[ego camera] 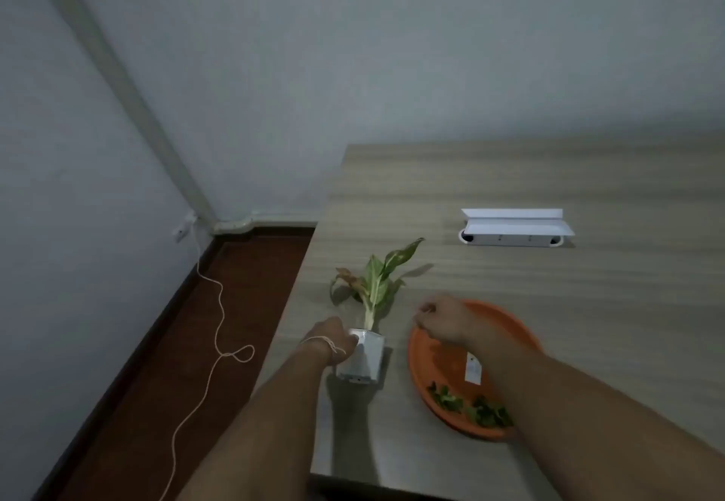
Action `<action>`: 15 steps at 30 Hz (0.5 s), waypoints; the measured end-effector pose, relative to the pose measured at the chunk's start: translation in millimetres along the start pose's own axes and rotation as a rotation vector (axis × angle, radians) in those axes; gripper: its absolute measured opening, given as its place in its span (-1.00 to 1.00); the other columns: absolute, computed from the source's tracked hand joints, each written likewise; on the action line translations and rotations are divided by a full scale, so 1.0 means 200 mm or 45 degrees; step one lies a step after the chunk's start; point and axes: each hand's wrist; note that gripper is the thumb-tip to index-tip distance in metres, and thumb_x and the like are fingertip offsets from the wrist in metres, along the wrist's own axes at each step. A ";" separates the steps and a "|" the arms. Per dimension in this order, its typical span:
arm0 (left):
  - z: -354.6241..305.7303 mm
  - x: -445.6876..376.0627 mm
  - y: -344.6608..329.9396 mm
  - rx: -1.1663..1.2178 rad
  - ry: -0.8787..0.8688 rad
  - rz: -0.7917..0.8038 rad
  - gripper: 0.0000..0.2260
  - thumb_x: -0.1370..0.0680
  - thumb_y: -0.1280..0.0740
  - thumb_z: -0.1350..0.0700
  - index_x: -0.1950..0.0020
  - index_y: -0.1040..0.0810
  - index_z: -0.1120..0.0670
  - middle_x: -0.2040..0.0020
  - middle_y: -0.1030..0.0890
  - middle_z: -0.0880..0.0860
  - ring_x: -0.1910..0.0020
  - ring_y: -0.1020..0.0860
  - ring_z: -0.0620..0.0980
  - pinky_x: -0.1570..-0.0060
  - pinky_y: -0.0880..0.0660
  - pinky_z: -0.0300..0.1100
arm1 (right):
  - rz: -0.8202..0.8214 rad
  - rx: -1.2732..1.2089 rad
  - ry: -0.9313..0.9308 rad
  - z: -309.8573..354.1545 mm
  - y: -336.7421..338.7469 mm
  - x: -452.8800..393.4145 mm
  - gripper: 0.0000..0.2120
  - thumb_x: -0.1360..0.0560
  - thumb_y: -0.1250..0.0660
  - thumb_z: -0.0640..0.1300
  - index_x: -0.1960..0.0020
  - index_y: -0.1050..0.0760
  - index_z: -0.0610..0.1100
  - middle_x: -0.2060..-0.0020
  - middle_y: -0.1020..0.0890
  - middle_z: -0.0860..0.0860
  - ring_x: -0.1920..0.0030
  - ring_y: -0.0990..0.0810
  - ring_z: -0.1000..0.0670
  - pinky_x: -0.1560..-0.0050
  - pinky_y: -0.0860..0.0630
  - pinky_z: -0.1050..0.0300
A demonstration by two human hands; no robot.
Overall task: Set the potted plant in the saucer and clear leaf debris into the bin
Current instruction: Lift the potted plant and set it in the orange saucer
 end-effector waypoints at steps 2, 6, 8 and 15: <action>0.02 -0.03 -0.05 0.079 0.046 -0.003 -0.47 -0.48 -0.27 -0.15 -0.31 -0.43 0.17 -0.31 -0.51 0.21 -0.26 -0.50 0.19 -0.21 -0.45 -0.03 | -0.003 -0.051 -0.038 -0.03 -0.11 -0.05 -0.74 -0.55 -0.29 -0.12 0.03 -0.62 -0.32 0.22 -0.65 -0.12 0.21 -0.58 -0.02 0.18 -0.46 0.13; 0.07 -0.04 -0.15 0.255 0.042 0.058 -0.47 -0.47 -0.30 -0.14 -0.33 -0.39 0.14 -0.27 -0.55 0.18 -0.21 -0.53 0.19 -0.17 -0.49 -0.03 | 0.049 -0.178 -0.125 -0.06 -0.37 -0.09 -0.76 -0.55 -0.33 -0.09 -0.15 -0.58 -0.19 -0.06 -0.64 -0.09 -0.08 -0.59 -0.06 -0.09 -0.49 0.11; 0.10 -0.05 -0.17 0.379 0.006 0.043 -0.48 -0.47 -0.32 -0.11 -0.34 -0.38 0.13 -0.26 -0.55 0.17 -0.20 -0.53 0.18 -0.19 -0.50 0.03 | 0.039 -0.201 -0.128 -0.07 -0.48 -0.12 -0.82 -0.55 -0.32 -0.08 -0.03 -0.60 -0.17 0.04 -0.66 -0.12 0.00 -0.63 -0.10 -0.07 -0.55 0.02; 0.19 -0.05 -0.21 0.635 -0.102 -0.007 -0.54 -0.52 -0.34 -0.02 -0.35 -0.38 0.13 -0.28 -0.54 0.14 -0.21 -0.53 0.13 -0.23 -0.48 0.03 | 0.014 -0.496 -0.136 -0.12 -0.76 -0.18 -0.72 -0.53 -0.35 -0.11 -0.20 -0.58 -0.17 -0.05 -0.71 -0.12 -0.04 -0.68 -0.13 -0.14 -0.61 -0.19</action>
Point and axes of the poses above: each hand's wrist, its own x-axis away from the middle knuckle, its own y-axis out of the back of the hand, z = x × y
